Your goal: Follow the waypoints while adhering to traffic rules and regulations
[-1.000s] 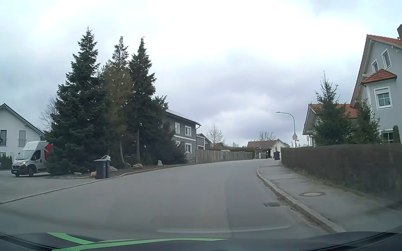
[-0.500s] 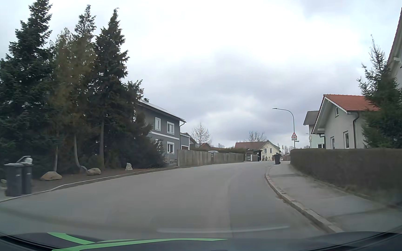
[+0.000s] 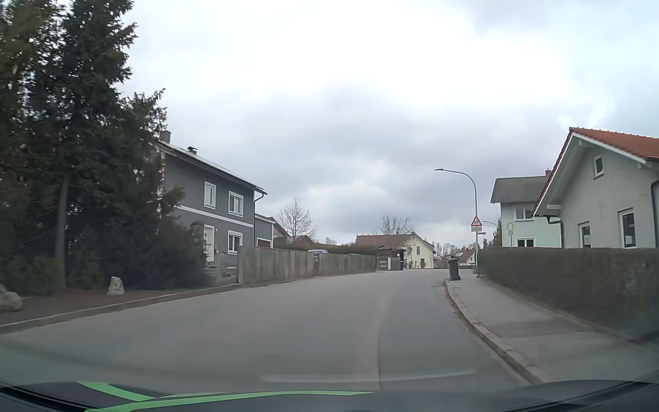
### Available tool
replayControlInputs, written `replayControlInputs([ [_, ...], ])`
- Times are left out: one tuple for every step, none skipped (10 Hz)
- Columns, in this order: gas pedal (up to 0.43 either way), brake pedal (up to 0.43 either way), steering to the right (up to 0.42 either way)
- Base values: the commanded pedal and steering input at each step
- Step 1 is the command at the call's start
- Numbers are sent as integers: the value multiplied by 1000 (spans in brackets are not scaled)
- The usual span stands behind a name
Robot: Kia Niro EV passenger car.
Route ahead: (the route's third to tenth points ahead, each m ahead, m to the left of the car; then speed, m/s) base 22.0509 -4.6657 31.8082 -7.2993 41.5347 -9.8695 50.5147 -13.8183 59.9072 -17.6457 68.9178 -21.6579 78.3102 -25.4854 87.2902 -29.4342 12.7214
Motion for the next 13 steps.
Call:
replayControlInputs([
  [220, 0, 56],
  [220, 0, 57],
  [220, 0, 58],
  [220, 0, 58],
  [220, 0, 58],
  [220, 0, 58],
  [220, 0, 58],
  [220, 0, 58],
  [220, 0, 57],
  [220, 0, 56],
  [228, 0, 55],
  [228, 0, 54],
  [228, 0, 51],
])
